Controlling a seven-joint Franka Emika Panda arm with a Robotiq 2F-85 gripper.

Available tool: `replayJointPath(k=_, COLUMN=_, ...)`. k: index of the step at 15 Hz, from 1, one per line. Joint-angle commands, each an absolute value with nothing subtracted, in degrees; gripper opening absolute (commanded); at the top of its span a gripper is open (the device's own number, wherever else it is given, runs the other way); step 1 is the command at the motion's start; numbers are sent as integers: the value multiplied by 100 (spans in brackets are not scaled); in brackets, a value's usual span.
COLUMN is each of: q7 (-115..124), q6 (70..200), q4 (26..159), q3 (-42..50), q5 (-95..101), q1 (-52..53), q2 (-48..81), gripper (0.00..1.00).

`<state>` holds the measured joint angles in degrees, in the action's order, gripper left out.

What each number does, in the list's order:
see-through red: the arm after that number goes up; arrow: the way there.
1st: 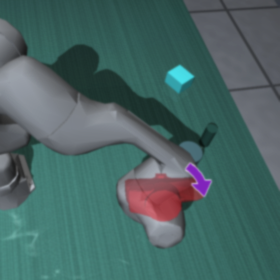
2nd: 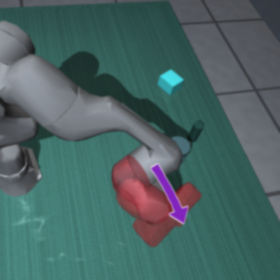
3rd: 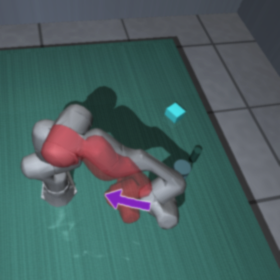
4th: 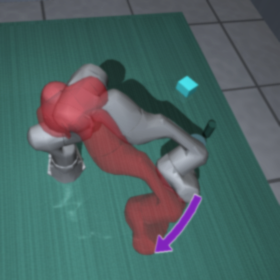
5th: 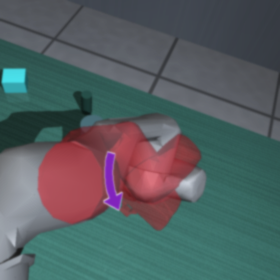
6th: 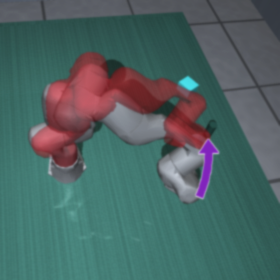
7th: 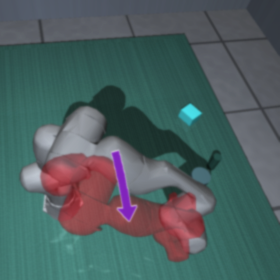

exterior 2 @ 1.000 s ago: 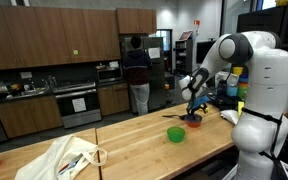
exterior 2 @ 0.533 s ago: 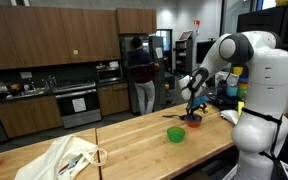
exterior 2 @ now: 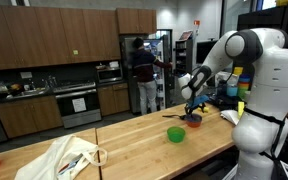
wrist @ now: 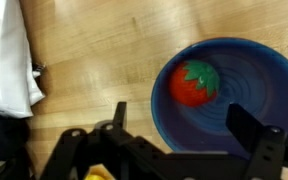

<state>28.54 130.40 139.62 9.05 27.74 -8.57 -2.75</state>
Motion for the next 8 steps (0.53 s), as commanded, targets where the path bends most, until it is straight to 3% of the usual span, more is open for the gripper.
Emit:
replayJointPath(k=1, q7=2658, q6=13138, q4=14152, q3=875, q5=2702, q1=-912, q2=-413, gripper=100)
replayJointPath(k=8, q7=2618, q6=13203, q4=14403, q3=778, q5=2755, q1=-860, q2=-489, gripper=100)
